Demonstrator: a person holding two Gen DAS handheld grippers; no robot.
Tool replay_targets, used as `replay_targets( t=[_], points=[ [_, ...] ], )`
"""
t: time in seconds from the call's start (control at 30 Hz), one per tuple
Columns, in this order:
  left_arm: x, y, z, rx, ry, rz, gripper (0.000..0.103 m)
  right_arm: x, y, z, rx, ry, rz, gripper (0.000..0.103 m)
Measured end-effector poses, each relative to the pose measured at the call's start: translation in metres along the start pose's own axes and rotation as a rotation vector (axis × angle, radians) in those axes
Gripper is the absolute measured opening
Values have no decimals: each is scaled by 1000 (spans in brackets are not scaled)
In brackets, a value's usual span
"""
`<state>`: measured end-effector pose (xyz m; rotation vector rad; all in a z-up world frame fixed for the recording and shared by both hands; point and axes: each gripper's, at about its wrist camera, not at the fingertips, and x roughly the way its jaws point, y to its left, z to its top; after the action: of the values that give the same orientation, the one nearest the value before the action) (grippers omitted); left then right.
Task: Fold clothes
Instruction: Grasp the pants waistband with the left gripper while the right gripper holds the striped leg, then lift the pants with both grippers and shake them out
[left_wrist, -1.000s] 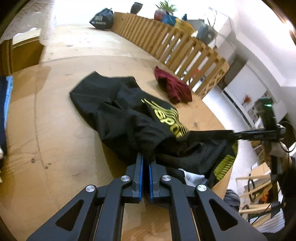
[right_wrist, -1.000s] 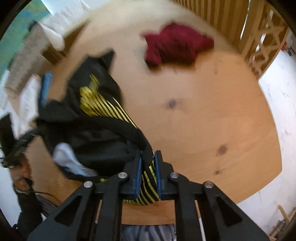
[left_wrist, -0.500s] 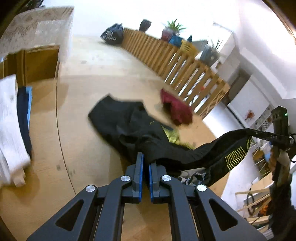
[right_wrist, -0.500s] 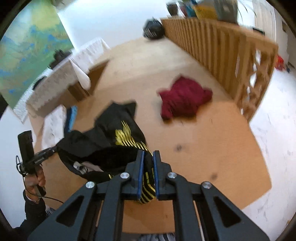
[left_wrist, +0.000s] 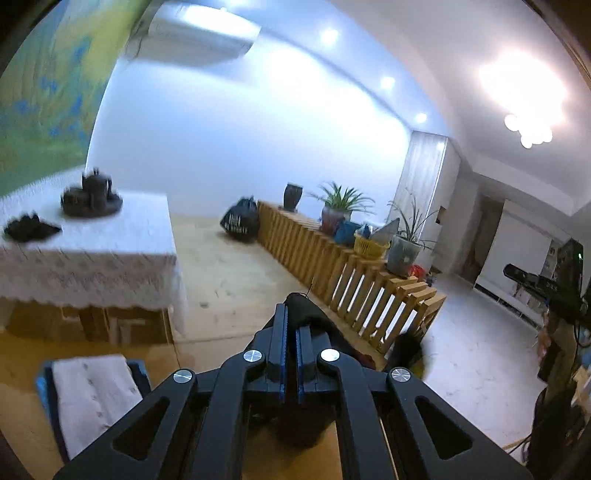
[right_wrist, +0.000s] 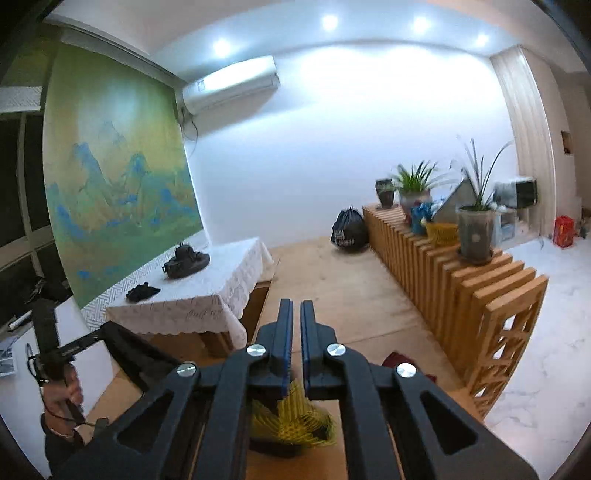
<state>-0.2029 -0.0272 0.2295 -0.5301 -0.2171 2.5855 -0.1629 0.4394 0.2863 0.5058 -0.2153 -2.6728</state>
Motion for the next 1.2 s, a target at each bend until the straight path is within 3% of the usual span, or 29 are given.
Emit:
replay_targets(
  t=[0.07,0.17,0.33,0.43,0.53,0.67,0.77,1.0,1.2],
  points=[
    [10,3,-25,7,58,11,3,22,-4,-27,27,150,27,5],
    [28,17,-76,-17,166,18,3,67,-2,-106,43,373,11,9],
    [31,58,-180,-94,315,43,3,145,36,-274,115,770,159,9],
    [14,80,-218,-130,349,70,3,189,73,-333,163,907,232,10],
    [-9,97,-231,-162,336,83,3,226,111,-360,149,980,235,18],
    [-29,118,-233,-181,312,107,3,273,140,-362,155,985,195,33],
    [-37,130,-233,-187,301,113,3,298,143,-354,207,985,152,34],
    [-31,139,-236,-190,296,85,3,337,156,-353,150,1061,7,34],
    [-25,142,-239,-194,303,76,3,350,155,-368,146,1151,-35,34]
  ],
)
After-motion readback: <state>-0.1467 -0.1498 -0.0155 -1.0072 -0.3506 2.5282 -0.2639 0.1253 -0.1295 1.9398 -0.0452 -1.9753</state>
